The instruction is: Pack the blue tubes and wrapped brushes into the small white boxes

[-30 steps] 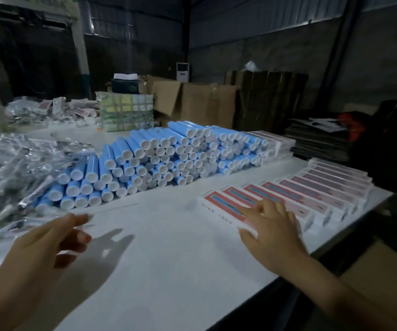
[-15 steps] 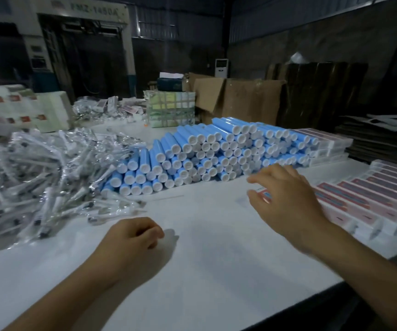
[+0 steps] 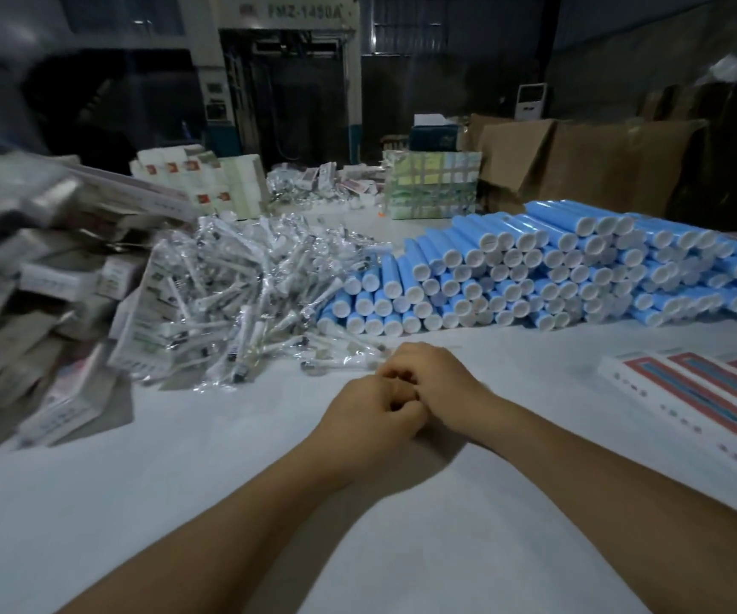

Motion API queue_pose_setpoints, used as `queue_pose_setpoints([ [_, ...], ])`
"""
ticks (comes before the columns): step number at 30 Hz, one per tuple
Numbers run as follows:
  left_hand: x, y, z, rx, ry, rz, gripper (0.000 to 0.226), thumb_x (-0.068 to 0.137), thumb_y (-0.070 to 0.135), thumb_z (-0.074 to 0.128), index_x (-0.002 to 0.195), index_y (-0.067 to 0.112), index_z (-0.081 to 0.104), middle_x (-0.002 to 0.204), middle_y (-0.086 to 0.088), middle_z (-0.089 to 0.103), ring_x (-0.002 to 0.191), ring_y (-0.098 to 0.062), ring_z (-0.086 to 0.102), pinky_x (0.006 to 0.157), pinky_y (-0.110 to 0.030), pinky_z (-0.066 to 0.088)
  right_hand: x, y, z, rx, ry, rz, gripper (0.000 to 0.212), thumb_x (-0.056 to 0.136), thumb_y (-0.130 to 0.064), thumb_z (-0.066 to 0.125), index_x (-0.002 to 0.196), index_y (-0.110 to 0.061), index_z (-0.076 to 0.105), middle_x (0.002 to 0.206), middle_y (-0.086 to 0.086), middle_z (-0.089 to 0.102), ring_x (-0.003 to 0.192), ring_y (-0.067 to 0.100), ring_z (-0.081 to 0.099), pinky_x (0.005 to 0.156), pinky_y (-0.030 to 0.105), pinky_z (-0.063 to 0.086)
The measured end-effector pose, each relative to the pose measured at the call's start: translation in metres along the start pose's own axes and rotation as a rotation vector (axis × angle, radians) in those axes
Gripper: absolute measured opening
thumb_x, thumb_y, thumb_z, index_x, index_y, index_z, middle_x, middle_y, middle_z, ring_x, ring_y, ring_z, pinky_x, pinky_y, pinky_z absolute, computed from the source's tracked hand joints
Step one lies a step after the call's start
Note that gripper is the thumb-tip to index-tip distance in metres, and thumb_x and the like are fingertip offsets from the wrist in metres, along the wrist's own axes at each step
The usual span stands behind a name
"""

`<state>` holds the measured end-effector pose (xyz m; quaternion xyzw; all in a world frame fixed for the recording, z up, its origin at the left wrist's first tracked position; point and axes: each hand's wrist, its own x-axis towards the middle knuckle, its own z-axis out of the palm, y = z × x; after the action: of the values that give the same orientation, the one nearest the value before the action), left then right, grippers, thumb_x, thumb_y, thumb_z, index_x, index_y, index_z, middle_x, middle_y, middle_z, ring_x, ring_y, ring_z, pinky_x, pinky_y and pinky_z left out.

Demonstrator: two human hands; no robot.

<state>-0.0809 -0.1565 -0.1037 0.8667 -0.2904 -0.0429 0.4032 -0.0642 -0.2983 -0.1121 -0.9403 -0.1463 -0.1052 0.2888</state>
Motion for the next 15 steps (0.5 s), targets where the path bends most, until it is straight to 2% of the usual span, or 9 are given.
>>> queue_pose_setpoints([
  [4,-0.005,0.005,-0.002,0.064,-0.037,0.027,0.035,0.085,0.012,0.054,0.053,0.023,0.048,0.06,-0.001,0.052,0.06,-0.014,0.045,0.062,-0.032,0.042,0.002,0.003,0.004,-0.167,0.002,-0.09,0.017,0.08,-0.01,0.058,0.082,-0.024,0.067,0.088,-0.006,0.058,0.082,0.009,0.051,0.073,0.028,0.047],
  [7,-0.008,0.01,-0.011,0.133,-0.078,0.067,0.02,0.088,0.016,0.055,0.071,0.013,0.063,0.072,-0.008,0.062,0.067,-0.022,0.054,0.068,-0.037,0.048,0.001,0.01,0.008,-0.202,0.014,-0.104,0.018,0.081,-0.013,0.057,0.071,-0.028,0.054,0.081,-0.011,0.052,0.074,0.007,0.05,0.064,0.023,0.042],
  [9,-0.007,0.015,-0.029,0.206,-0.062,0.061,0.022,0.092,0.024,0.054,0.079,0.01,0.066,0.076,-0.009,0.063,0.067,-0.02,0.055,0.067,-0.038,0.048,0.001,0.014,0.01,-0.193,0.04,-0.069,0.02,0.083,-0.019,0.056,0.069,-0.03,0.047,0.078,-0.012,0.049,0.07,0.005,0.049,0.058,0.017,0.035],
  [12,-0.01,0.016,-0.075,0.303,0.097,0.034,0.03,0.092,0.026,0.054,0.071,0.007,0.061,0.068,-0.01,0.058,0.063,-0.023,0.052,0.065,-0.039,0.049,0.001,0.012,0.012,-0.161,0.055,-0.096,0.014,0.083,-0.028,0.059,0.075,-0.039,0.056,0.081,-0.019,0.053,0.076,-0.003,0.05,0.062,0.013,0.033],
  [15,-0.03,0.002,-0.132,0.404,0.273,-0.025,0.03,0.093,0.028,0.053,0.066,0.014,0.055,0.062,-0.001,0.054,0.06,-0.021,0.052,0.062,-0.035,0.049,0.001,0.016,0.013,-0.153,0.066,-0.122,0.036,0.084,-0.013,0.066,0.078,-0.047,0.058,0.084,-0.025,0.057,0.084,-0.004,0.052,0.066,0.018,0.039],
])
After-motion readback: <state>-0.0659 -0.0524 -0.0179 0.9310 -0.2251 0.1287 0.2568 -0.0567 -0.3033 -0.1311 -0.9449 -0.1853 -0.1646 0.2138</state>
